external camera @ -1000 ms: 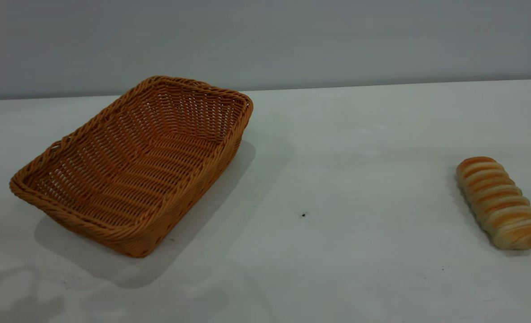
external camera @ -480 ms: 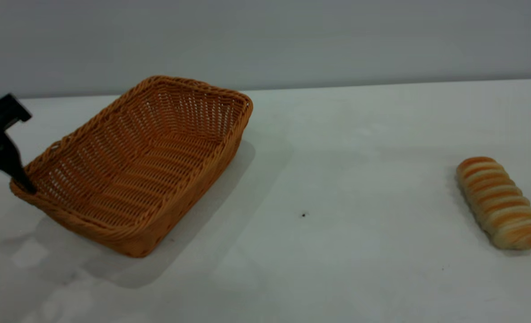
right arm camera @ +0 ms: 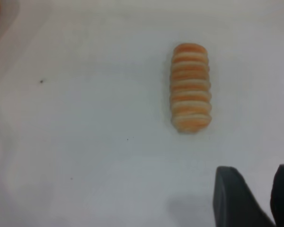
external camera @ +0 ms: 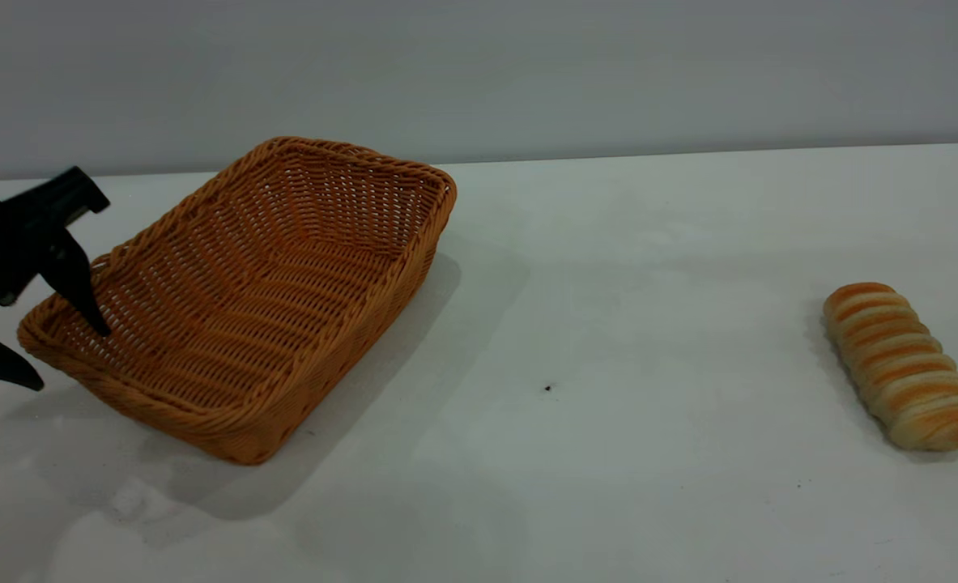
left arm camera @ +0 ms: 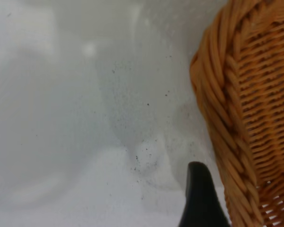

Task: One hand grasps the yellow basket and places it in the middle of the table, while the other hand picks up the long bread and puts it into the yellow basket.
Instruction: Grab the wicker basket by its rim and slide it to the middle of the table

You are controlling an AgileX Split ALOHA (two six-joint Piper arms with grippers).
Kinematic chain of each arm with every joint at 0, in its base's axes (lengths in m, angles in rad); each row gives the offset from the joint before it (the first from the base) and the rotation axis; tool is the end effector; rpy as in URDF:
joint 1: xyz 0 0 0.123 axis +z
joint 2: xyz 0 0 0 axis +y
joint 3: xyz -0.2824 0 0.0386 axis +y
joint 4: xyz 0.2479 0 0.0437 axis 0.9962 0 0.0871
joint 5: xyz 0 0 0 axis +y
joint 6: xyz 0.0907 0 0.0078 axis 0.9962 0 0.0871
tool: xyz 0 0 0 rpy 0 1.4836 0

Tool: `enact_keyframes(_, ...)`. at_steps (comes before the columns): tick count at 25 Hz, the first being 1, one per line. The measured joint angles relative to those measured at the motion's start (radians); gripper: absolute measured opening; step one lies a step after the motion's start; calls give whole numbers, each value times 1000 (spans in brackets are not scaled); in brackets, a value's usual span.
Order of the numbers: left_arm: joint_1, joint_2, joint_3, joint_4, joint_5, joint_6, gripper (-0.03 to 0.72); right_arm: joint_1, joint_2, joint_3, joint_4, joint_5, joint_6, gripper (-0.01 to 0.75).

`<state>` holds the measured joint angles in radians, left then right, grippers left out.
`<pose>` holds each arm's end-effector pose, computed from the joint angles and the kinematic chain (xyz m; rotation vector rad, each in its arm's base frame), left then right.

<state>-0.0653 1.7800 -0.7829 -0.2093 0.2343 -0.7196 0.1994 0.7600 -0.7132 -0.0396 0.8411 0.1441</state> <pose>0.3046 -0.0243 0.1241 -1.1363 2.5193 -0.3461 0.1327 0.0241 0.3122 -0.0828 2.3724 0.1174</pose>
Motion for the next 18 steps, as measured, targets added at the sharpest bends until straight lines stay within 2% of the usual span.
enact_keyframes(13,0,154,-90,-23,-10,0,503,0,47,0,-1,-42,-1,238)
enact_keyframes(15,0,173,-93,-51,-17,0,459,0,47,0,-1,-42,-1,238)
enact_keyframes(18,0,191,-93,-75,-19,0,323,0,47,0,-1,-42,-1,238)
